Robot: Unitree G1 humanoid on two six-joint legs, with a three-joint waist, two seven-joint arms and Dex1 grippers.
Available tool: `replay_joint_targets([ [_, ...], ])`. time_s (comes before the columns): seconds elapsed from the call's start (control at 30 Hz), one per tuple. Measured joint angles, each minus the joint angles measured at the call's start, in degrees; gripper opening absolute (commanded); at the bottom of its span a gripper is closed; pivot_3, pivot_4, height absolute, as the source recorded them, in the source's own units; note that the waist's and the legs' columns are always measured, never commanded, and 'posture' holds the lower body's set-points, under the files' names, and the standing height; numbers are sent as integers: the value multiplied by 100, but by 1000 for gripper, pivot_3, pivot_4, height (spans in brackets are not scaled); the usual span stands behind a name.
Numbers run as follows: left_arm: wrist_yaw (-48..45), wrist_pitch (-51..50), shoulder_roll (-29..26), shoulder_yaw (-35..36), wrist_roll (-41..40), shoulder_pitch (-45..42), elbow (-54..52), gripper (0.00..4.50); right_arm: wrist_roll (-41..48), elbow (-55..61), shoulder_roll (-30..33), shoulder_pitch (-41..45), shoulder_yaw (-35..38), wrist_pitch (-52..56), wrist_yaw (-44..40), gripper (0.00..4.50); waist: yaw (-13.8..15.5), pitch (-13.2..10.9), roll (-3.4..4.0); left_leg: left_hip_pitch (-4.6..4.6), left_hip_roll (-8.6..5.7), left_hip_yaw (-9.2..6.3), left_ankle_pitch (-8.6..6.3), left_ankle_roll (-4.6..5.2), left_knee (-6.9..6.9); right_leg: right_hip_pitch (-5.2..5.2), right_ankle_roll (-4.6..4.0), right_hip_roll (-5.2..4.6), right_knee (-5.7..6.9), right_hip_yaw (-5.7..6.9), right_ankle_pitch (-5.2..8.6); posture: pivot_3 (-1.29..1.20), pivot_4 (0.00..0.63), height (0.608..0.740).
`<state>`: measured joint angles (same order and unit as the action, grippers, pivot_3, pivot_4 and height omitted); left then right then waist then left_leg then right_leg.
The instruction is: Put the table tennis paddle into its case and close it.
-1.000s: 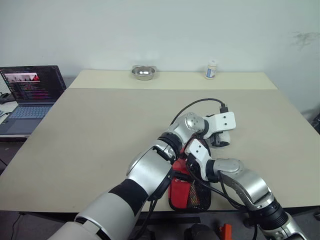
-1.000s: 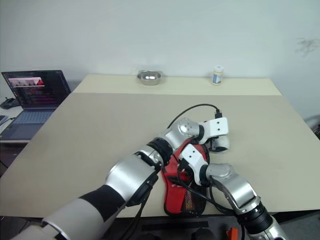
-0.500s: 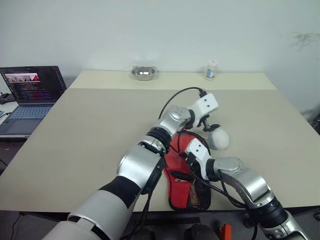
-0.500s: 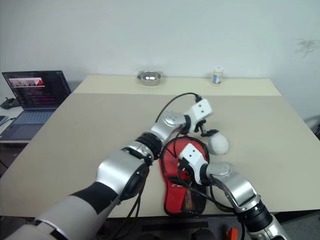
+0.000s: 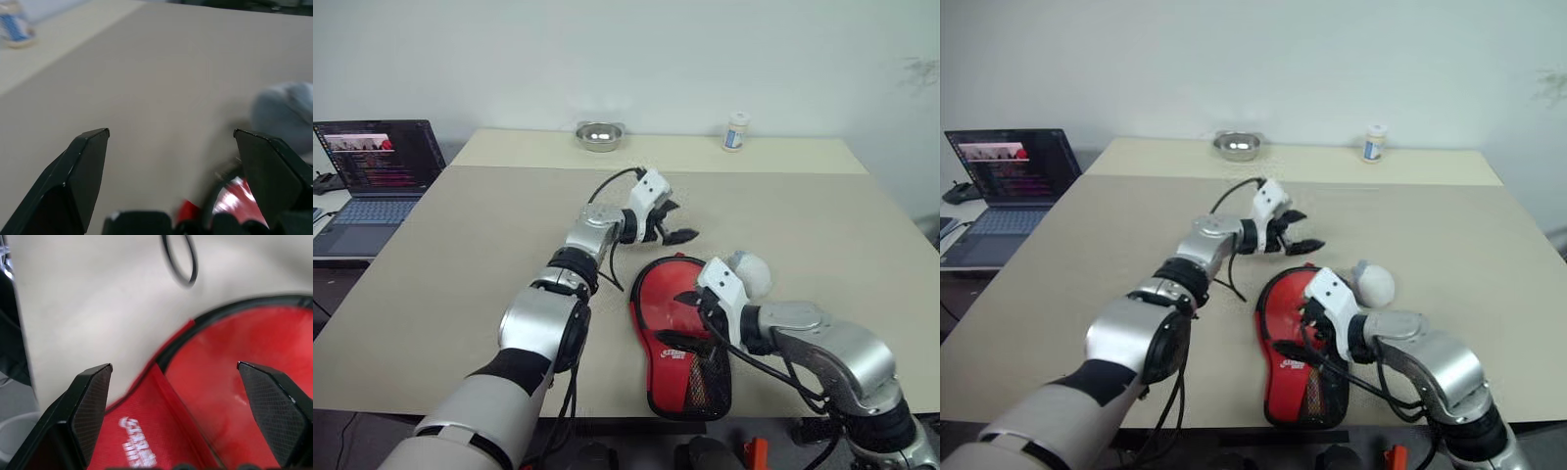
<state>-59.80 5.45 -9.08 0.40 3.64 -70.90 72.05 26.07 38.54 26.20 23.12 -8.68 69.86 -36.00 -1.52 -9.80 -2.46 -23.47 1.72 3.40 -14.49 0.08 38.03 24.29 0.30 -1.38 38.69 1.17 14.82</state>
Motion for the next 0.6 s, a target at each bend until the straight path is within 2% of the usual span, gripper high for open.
replay_joint_targets([
  [0.17,-998,-83,-82,-81,-156,462,-582,4427,802,667,269,176,988,609,-126,4500,1,-1,1,0,0,-9,0,1,1,-1,0,0,3,7,0,0,150,740],
  [0.33,-1622,-100,-48,-382,-191,1067,-1132,4427,1114,644,1285,205,2041,746,-269,4500,11,-2,3,2,-2,-8,-1,2,3,-7,-1,-3,3,6,-1,0,150,740],
  [0.43,-1742,-57,39,-568,-190,1357,-1347,4427,1038,367,1613,-74,2155,570,-226,4500,17,-3,3,1,0,-11,-1,2,2,-6,-1,0,4,6,0,0,150,740],
  [0.6,-1547,141,53,-883,-47,1491,-1401,4427,620,-171,1779,-240,2019,-54,45,4500,0,-2,3,8,-2,-8,0,3,4,-8,26,1,15,0,15,0,150,740],
])
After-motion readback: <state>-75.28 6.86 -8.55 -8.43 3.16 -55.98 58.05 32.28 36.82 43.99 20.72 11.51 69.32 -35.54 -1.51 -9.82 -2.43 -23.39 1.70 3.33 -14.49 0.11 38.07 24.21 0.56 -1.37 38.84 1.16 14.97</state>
